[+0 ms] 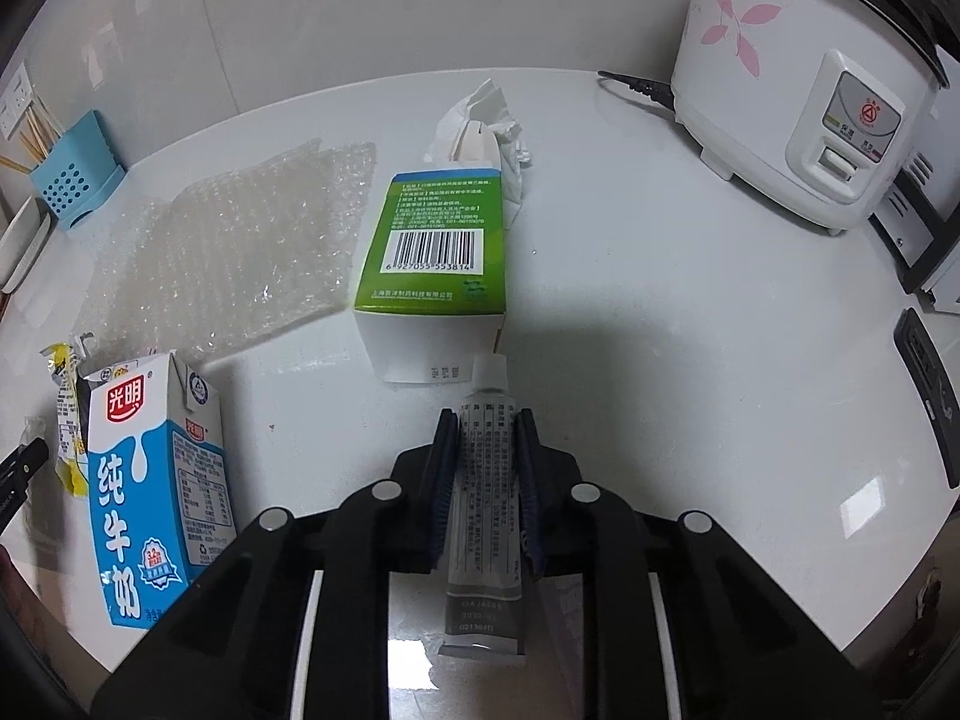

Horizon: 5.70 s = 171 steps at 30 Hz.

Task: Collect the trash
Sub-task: 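Grasp the clear plastic bag with the left tool while the right tool grasps the toothpaste tube, then lift the plastic bag and toothpaste tube and carry both down over the wastebasket, then open the left tool over the wastebasket while the right tool releases the toothpaste tube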

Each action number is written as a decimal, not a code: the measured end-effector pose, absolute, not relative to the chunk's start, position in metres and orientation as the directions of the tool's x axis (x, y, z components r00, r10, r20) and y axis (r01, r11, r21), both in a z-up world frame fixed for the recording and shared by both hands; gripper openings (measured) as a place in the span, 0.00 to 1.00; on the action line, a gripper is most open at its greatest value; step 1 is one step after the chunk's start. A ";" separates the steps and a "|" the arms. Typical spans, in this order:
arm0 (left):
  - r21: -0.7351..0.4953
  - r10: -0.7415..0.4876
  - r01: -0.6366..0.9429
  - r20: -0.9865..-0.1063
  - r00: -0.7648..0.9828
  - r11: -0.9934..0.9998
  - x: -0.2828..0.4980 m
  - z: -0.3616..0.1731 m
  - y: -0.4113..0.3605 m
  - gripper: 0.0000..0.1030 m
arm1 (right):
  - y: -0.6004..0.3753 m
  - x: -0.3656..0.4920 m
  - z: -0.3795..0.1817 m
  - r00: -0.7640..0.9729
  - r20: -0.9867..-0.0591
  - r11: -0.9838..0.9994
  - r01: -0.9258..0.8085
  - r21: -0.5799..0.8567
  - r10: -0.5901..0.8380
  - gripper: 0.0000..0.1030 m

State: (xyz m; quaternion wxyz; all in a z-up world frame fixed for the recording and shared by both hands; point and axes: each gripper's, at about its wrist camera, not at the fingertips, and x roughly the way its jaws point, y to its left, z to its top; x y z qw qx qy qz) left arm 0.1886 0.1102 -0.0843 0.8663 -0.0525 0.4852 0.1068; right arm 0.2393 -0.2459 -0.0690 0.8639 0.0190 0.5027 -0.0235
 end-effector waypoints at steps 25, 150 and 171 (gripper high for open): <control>-0.038 0.069 -0.152 -0.767 0.638 0.988 0.144 -0.022 0.072 0.37 | -0.251 0.203 -0.024 0.626 -0.780 0.997 0.043 0.062 0.022 0.18; -0.181 -0.176 0.000 -0.956 0.235 0.983 -0.019 -0.552 -0.066 0.88 | -0.219 -0.030 -0.529 0.172 -0.982 0.997 -0.007 0.077 0.078 0.18; -0.114 -0.097 -0.055 -0.965 0.245 0.992 -0.019 -0.546 -0.045 0.94 | -0.223 -0.027 -0.508 0.251 -0.963 0.994 0.016 0.110 0.102 0.65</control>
